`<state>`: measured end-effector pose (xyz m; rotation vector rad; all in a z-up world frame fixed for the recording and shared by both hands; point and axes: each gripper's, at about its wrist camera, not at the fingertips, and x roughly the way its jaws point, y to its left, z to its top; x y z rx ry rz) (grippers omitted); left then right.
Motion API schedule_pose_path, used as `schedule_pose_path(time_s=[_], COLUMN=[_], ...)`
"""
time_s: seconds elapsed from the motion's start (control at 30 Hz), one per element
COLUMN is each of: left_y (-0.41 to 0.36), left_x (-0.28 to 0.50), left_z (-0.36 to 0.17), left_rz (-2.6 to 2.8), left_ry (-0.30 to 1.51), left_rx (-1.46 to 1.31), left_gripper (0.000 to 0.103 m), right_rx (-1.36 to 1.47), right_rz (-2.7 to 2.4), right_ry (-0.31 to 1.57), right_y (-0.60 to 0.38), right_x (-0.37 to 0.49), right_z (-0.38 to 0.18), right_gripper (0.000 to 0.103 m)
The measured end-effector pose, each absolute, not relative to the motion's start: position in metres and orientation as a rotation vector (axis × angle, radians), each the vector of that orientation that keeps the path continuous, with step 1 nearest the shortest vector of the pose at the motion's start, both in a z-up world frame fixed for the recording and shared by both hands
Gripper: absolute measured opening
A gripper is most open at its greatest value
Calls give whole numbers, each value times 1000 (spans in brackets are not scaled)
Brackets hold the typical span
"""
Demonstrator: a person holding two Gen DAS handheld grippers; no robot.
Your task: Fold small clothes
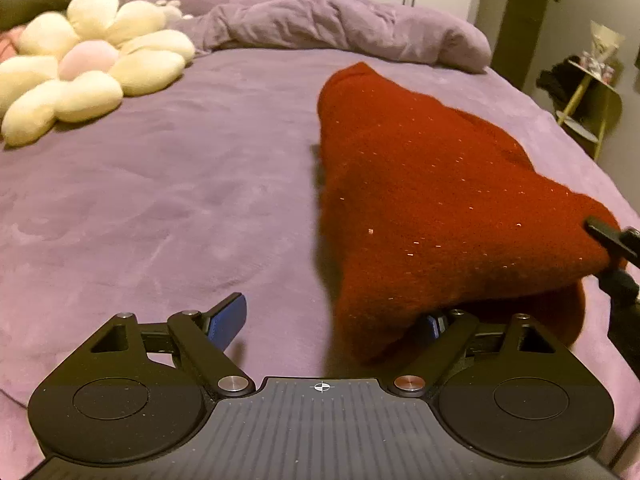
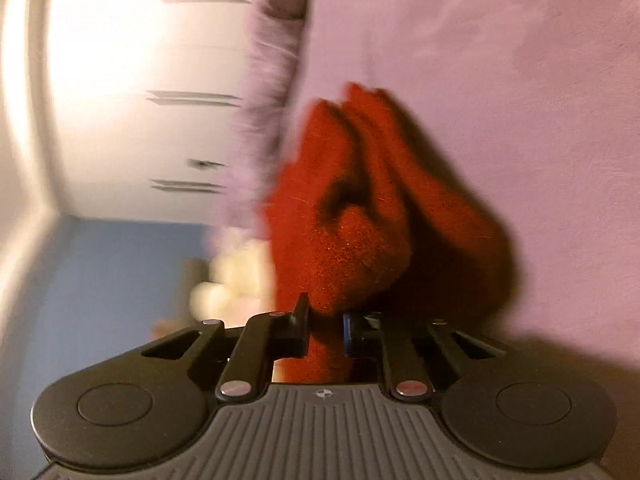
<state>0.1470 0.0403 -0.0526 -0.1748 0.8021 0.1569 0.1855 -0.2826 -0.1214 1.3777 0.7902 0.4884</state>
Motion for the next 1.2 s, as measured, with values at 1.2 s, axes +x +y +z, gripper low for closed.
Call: schedule_pose_path(time_s=[1.2], left_y=[62], left_x=[337], left_z=[-14], left_rz=[301], left_ry=[791], left_rx=[-236], left_gripper=[95], right_rx=[144], right_rz=[235], right_ry=[797], right_y=[-146], right_x=[344], right_z=[-27], right_gripper=[40])
